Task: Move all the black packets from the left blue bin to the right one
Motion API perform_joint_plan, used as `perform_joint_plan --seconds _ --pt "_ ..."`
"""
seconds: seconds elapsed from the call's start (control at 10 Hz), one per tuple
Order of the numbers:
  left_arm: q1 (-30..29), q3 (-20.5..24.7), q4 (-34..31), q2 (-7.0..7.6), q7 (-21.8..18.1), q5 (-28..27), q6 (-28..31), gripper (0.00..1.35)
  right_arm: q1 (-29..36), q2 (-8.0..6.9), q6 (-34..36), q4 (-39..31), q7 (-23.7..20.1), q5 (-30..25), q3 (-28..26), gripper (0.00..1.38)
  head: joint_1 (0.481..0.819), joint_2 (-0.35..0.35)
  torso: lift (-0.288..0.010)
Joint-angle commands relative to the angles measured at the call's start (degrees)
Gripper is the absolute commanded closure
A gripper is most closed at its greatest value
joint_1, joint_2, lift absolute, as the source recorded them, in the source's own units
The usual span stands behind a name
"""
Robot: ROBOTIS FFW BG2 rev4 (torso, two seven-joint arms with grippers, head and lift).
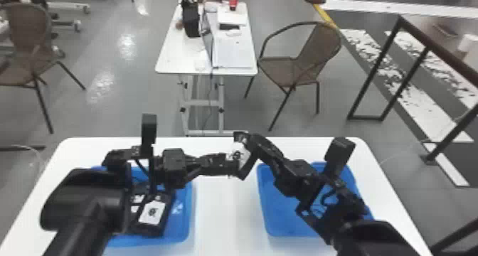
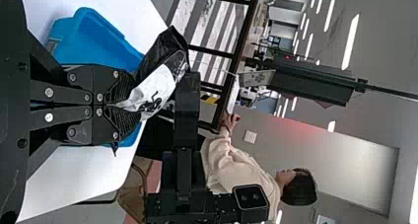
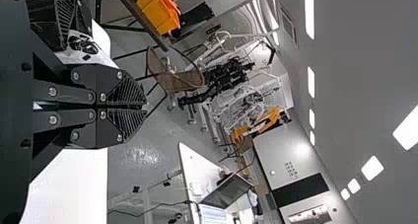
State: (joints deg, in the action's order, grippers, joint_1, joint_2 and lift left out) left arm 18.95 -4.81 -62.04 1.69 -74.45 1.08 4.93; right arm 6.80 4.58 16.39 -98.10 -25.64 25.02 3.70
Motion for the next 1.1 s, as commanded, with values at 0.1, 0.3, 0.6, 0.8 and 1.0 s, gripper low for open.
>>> perform_joint_plan --seconds 0.1,0.3,0.6,0.8,1.0 --pt "0.12 -0.55 -0.28 0.42 -0.52 -1.43 -0.01 1.19 0.41 -0.10 -0.83 0.27 0.07 3.28 -2.03 0.58 0.695 -0.101 0.000" --pt "0.04 -0.46 -1.24 0.94 -0.78 -1.96 0.17 1.19 0.68 0.16 -0.83 0.10 -0.20 5.92 -4.58 0.44 0.695 -0.118 0.000" --pt "0.30 -0.90 -1.59 0.94 -0.78 -1.70 0.43 1.19 0.68 1.39 -0.21 0.98 -1.96 8.82 -5.55 0.28 0.695 -0.143 0.000" --pt "0.92 -2.05 -1.59 0.94 -0.78 -1.26 0.61 1.19 0.06 1.39 1.10 2.65 -3.10 9.96 -4.14 0.20 0.695 -0.148 0.000" --pt "1.71 -2.93 -1.59 0.59 -0.78 -1.35 0.78 1.19 -2.31 1.39 1.72 5.02 -4.94 10.05 -1.51 0.20 0.695 -0.139 0.000"
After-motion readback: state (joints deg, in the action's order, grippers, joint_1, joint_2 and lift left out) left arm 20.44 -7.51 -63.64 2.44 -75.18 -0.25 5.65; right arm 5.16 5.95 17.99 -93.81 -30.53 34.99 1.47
